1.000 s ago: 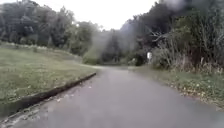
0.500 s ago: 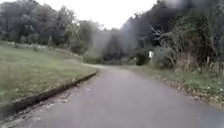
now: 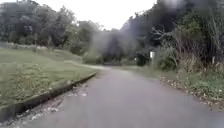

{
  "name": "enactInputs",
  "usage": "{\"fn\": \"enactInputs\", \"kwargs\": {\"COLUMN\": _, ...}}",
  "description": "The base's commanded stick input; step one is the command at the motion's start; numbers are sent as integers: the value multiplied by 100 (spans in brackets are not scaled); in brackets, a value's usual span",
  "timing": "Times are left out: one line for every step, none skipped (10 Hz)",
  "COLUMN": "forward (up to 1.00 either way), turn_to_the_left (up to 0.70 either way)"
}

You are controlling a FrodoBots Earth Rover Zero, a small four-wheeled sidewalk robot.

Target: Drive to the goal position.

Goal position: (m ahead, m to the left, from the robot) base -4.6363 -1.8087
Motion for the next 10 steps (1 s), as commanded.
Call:
{"fn": "enactInputs", "kwargs": {"forward": -19, "turn_to_the_left": -40}}
{"fn": "enactInputs", "kwargs": {"forward": -47, "turn_to_the_left": -33}}
{"fn": "enactInputs", "kwargs": {"forward": -70, "turn_to_the_left": -27}}
{"fn": "enactInputs", "kwargs": {"forward": -70, "turn_to_the_left": -27}}
{"fn": "enactInputs", "kwargs": {"forward": -70, "turn_to_the_left": -27}}
{"fn": "enactInputs", "kwargs": {"forward": -70, "turn_to_the_left": -27}}
{"fn": "enactInputs", "kwargs": {"forward": -70, "turn_to_the_left": -27}}
{"fn": "enactInputs", "kwargs": {"forward": -56, "turn_to_the_left": -31}}
{"fn": "enactInputs", "kwargs": {"forward": -27, "turn_to_the_left": -38}}
{"fn": "enactInputs", "kwargs": {"forward": 0, "turn_to_the_left": -45}}
